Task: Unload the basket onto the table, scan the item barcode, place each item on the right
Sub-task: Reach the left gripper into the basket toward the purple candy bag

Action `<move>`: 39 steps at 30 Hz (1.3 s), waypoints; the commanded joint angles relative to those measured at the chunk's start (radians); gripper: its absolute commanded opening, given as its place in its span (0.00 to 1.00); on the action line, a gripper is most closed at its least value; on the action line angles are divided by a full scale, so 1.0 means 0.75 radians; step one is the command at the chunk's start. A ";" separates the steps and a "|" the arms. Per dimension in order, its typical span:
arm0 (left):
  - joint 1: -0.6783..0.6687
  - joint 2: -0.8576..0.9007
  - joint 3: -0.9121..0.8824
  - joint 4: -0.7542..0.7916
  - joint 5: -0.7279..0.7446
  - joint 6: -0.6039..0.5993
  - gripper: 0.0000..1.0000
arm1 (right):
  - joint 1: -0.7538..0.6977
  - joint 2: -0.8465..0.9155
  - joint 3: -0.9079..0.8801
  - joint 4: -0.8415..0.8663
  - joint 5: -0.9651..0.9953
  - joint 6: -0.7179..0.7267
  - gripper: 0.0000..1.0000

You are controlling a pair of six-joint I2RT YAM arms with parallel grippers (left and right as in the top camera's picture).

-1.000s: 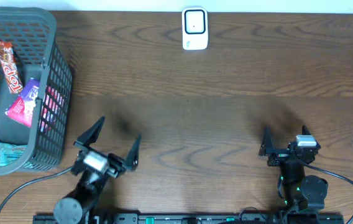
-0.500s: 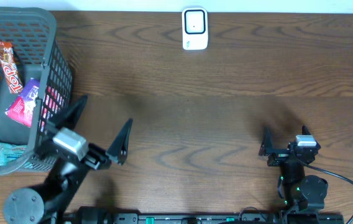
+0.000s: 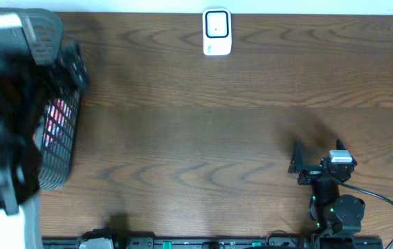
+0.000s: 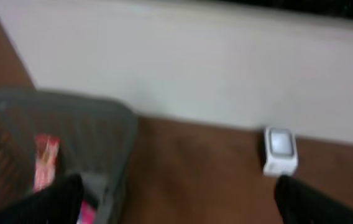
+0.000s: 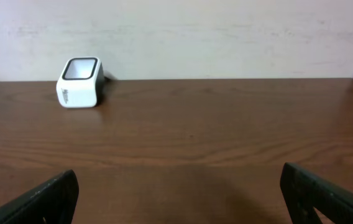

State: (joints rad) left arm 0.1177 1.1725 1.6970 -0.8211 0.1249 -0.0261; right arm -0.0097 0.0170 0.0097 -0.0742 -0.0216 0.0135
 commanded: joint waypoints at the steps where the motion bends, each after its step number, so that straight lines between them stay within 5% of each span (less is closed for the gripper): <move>1: 0.034 0.169 0.192 -0.125 0.015 0.023 0.98 | 0.009 -0.005 -0.006 -0.001 0.012 -0.015 0.99; 3: 0.059 0.225 0.220 -0.117 -0.082 0.032 0.98 | 0.009 -0.005 -0.006 -0.001 0.012 -0.015 0.99; 6: 0.172 0.299 0.242 -0.154 -0.389 -0.392 0.98 | 0.009 -0.005 -0.006 -0.001 0.012 -0.015 0.99; 9: 0.375 0.368 0.245 -0.187 -0.306 -0.577 0.98 | 0.009 -0.005 -0.006 0.000 0.012 -0.015 0.99; 14: 0.686 0.482 0.245 -0.225 -0.080 -0.577 0.98 | 0.009 -0.005 -0.006 -0.001 0.012 -0.015 0.99; 19: 0.820 0.593 0.232 -0.379 -0.106 -0.662 0.98 | 0.009 -0.005 -0.006 -0.001 0.012 -0.015 0.99; 27: 0.787 0.795 0.172 -0.525 -0.147 -0.754 0.98 | 0.009 -0.005 -0.006 -0.001 0.012 -0.015 0.99; 39: 0.716 0.938 -0.046 -0.389 -0.146 -0.675 0.98 | 0.009 -0.005 -0.006 -0.001 0.012 -0.015 0.99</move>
State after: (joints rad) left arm 0.6594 1.8717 1.7126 -1.1385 0.0238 -0.5503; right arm -0.0097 0.0170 0.0097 -0.0738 -0.0216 0.0132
